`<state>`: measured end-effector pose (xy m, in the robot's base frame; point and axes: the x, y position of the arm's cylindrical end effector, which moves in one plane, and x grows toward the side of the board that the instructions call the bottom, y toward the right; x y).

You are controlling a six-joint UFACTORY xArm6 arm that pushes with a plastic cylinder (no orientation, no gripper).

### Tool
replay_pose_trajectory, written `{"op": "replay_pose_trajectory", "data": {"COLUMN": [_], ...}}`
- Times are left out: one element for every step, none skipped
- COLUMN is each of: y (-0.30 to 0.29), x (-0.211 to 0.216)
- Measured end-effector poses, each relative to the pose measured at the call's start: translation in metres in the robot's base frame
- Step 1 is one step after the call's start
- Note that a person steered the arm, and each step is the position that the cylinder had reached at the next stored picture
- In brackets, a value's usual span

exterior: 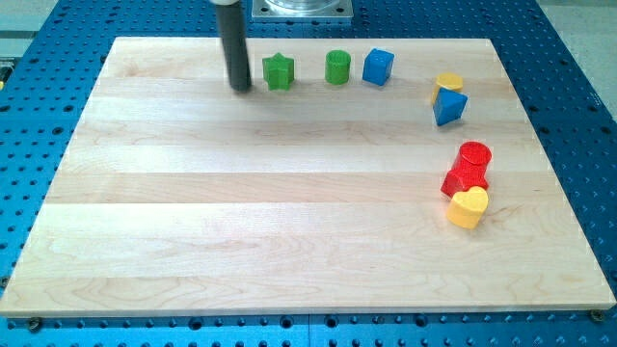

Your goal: Keep green blocks and blue blocks in a horizontal line

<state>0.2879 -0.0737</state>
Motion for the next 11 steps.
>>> {"op": "replay_pose_trajectory", "data": {"y": [0.023, 0.029, 0.018, -0.012, 0.070, 0.219, 0.280, 0.265, 0.203, 0.207, 0.219], "x": [-0.008, -0.040, -0.050, 0.024, 0.086, 0.107, 0.093, 0.066, 0.051, 0.035, 0.016]}}
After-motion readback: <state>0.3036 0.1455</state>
